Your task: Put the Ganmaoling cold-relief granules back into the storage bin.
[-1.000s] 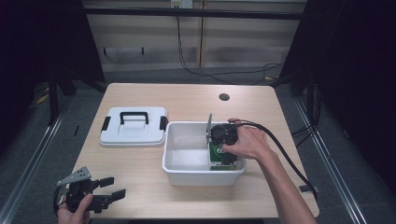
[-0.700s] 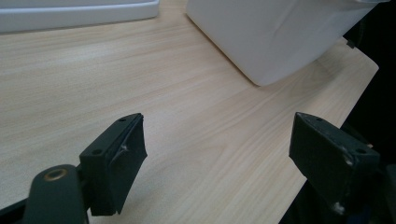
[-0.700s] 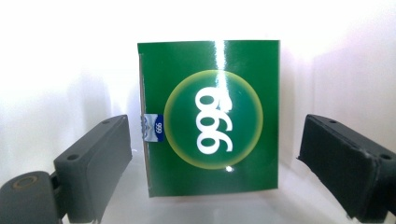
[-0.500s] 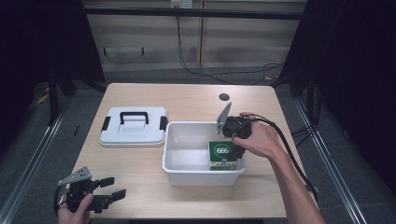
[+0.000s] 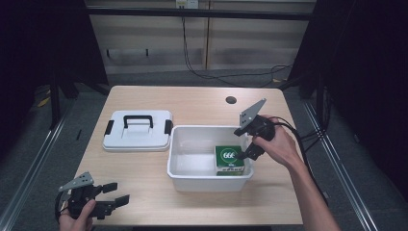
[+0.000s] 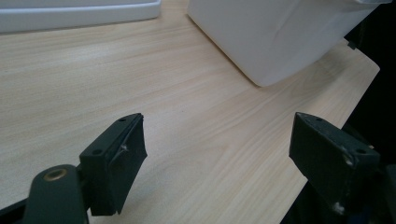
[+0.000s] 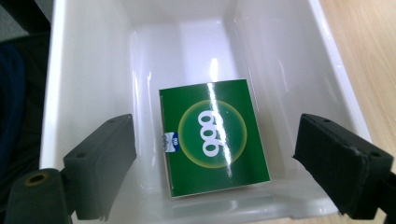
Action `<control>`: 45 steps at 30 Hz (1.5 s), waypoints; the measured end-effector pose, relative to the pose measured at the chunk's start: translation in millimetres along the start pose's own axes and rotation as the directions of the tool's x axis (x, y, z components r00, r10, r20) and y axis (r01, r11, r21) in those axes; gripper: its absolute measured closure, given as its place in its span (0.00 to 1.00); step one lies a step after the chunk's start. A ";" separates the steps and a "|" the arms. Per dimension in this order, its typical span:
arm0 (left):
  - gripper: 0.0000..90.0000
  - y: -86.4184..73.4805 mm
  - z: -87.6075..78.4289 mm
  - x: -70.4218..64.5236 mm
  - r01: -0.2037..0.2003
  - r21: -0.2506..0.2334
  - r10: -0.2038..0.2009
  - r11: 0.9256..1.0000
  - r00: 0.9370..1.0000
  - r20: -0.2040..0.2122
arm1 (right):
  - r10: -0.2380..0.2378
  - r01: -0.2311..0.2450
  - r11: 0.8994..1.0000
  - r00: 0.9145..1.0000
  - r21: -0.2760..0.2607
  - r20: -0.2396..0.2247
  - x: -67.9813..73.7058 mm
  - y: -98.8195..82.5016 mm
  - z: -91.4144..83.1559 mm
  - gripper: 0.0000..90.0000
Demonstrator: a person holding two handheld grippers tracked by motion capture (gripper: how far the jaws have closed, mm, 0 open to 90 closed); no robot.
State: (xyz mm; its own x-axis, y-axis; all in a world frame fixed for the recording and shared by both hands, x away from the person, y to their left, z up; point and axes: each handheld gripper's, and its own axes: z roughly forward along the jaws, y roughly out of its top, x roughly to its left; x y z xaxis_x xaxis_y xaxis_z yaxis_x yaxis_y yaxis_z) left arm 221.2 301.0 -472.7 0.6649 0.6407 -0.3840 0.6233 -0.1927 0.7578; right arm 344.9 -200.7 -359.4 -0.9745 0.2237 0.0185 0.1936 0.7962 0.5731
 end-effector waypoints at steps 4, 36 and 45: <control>0.21 0.0 -0.4 -0.5 0.000 -0.003 0.000 1.000 1.000 -0.004 | 0.006 -0.005 0.999 1.000 -0.032 0.017 4.0 -5.7 -8.6 0.13; 0.21 0.4 -1.0 0.1 0.008 -0.010 -0.008 1.000 1.000 -0.023 | 0.339 -0.225 0.898 0.901 -0.378 0.271 51.3 -106.7 -41.9 0.15; 0.21 1.9 0.3 0.9 0.006 -0.011 -0.006 1.000 1.000 -0.016 | 0.415 -0.280 0.863 0.866 -0.420 0.277 69.9 -141.3 -32.9 0.15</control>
State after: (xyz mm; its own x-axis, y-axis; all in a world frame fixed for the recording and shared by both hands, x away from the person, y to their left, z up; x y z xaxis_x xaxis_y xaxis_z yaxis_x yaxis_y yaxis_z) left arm 223.1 301.0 -471.7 0.6541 0.6539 -0.3802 0.6227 -0.1802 0.7614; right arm 245.7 -316.1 -412.1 -0.7326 0.6802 0.0274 0.3922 0.3888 0.8337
